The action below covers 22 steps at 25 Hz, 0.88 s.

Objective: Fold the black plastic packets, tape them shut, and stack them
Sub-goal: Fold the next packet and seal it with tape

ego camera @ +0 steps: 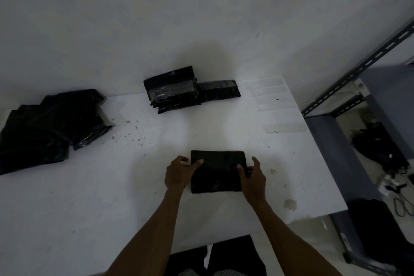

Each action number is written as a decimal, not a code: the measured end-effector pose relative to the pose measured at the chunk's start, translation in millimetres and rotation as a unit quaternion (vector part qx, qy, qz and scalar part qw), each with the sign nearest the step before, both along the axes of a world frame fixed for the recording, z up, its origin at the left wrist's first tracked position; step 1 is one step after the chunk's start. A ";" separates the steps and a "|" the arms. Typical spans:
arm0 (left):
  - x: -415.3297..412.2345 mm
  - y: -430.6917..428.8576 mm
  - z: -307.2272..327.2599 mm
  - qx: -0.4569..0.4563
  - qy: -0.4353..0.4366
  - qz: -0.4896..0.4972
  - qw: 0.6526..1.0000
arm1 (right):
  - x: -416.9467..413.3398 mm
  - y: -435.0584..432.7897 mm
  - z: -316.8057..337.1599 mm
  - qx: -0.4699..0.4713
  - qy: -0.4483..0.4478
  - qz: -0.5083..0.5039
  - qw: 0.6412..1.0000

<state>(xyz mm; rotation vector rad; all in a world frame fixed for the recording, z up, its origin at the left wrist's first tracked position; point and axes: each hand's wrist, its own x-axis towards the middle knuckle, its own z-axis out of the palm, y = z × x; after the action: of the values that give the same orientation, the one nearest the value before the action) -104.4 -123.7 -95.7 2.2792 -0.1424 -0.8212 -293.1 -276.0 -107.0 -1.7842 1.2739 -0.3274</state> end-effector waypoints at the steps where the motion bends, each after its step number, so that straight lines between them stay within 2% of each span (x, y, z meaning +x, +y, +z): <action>1: -4.0 3.6 -1.7 -0.002 -0.015 -0.026 1.000 | 0.0 -1.0 2.8 0.011 0.000 -0.003 1.000; 4: -8.7 10.1 -8.7 -0.044 -0.021 -0.044 0.998 | 0.3 -4.4 4.7 0.035 0.021 0.004 0.999; 6: -7.4 12.4 -9.2 -0.130 0.056 0.021 0.990 | 0.9 -8.0 3.5 0.057 0.026 0.003 0.998; 9: -2.5 14.9 -6.0 -0.236 0.158 0.109 0.953 | 1.9 -13.7 9.9 0.110 -0.057 -0.024 0.992; 11: 2.5 14.5 -0.1 -0.264 0.179 0.111 0.941 | 2.6 -17.2 17.7 0.124 -0.122 -0.024 0.985; 13: 7.7 13.4 3.7 -0.288 0.186 0.092 0.935 | 2.1 -22.2 19.8 0.107 -0.149 -0.006 0.983; 16: 16.1 11.6 4.4 -0.302 0.180 0.052 0.935 | 2.8 -30.7 18.9 0.088 -0.139 0.033 0.986; 22: 32.1 6.0 8.4 -0.239 0.107 -0.020 0.965 | 16.3 -48.7 22.1 0.032 -0.050 0.088 0.994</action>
<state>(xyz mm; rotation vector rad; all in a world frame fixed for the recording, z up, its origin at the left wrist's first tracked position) -72.4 -117.7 -87.3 1.7311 -0.2577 -0.9329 -276.8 -324.7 -84.9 -1.7888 1.0380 -0.2698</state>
